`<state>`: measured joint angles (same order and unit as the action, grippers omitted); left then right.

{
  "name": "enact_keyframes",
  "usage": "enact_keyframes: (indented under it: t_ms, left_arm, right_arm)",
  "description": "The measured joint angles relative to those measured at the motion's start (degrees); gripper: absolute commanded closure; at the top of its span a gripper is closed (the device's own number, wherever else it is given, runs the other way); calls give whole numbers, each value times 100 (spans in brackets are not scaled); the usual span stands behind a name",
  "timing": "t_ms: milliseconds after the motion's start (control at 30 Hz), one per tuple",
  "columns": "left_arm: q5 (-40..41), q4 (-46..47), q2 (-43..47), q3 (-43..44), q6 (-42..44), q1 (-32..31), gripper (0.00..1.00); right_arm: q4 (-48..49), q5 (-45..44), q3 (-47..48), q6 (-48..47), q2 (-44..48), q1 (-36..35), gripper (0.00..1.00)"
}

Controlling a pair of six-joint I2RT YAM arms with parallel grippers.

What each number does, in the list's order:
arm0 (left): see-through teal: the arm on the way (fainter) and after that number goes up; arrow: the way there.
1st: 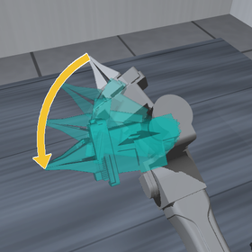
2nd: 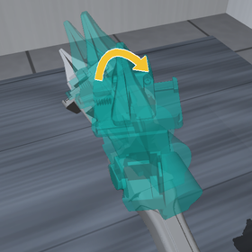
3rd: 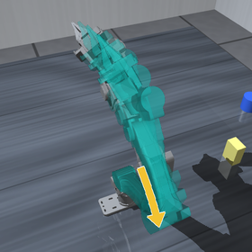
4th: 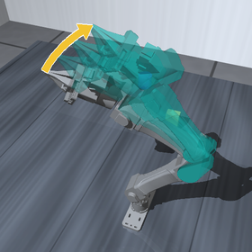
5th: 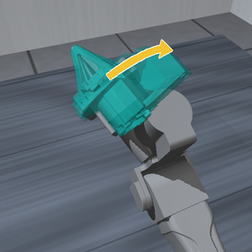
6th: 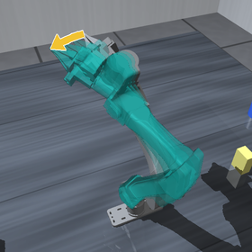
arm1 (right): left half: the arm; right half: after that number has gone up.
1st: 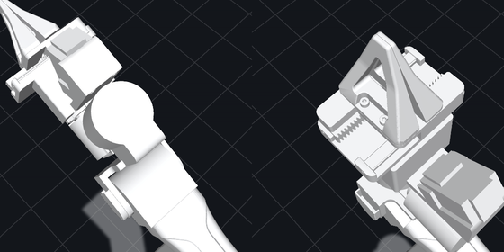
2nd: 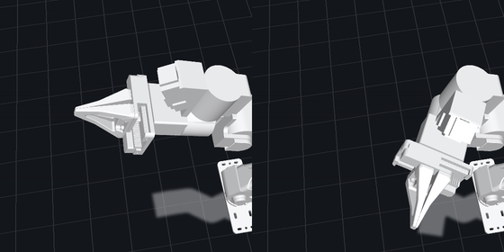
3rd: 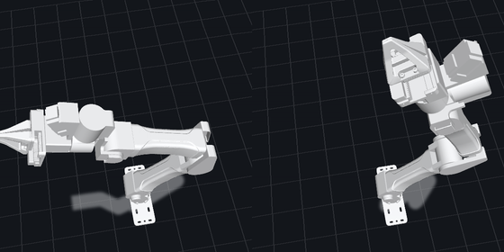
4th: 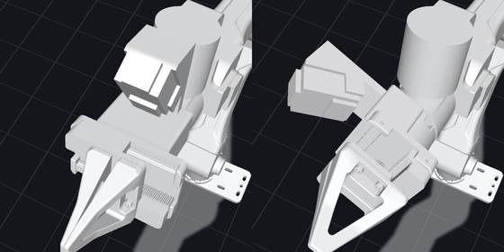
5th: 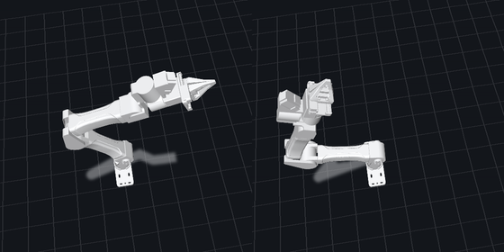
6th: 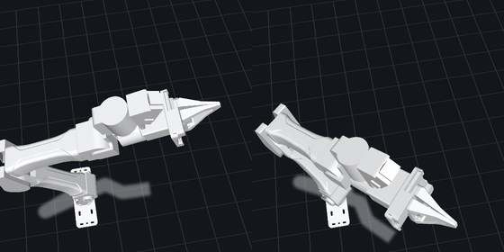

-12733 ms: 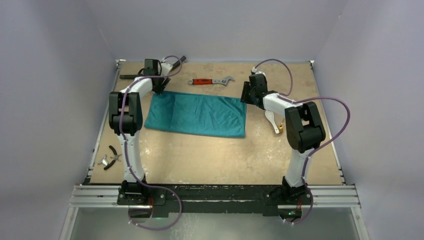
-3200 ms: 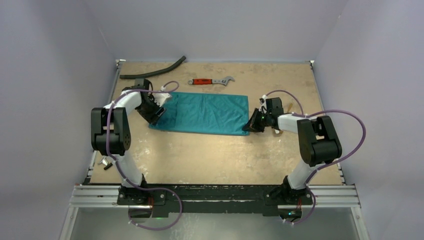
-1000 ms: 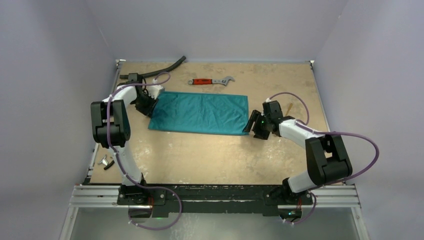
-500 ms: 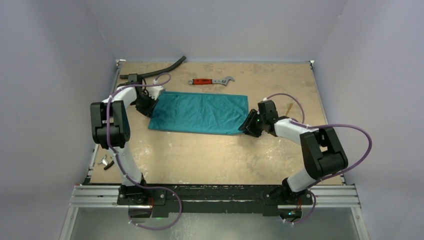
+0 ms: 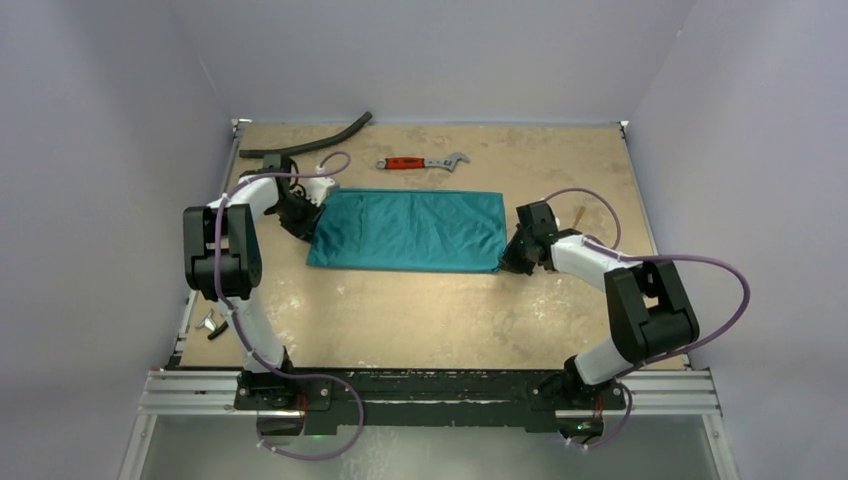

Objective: Fold the napkin into a case and place the utensils inside
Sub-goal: Pick up the rectangle-folded napkin from the center of the board, then fold the rectangle-folded napkin at the center of the board.

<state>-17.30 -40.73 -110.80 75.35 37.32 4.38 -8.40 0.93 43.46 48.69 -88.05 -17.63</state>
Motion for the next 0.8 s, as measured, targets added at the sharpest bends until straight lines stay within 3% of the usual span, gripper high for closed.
enact_keyframes:
  t_ms: [333, 500, 800]
  left_arm:
    - [-507, -402, 0, -13, -11, -68, 68]
    - [-713, -632, 2, 20, -20, -7, 66]
    - [-896, -505, -61, 63, -17, 468, 69]
  right_arm:
    - [-599, -511, 107, -479, 236, 195, 100]
    - [-879, -785, 684, -892, 269, 127, 100]
    - [-916, -890, 1814, -1123, -286, -1008, 100]
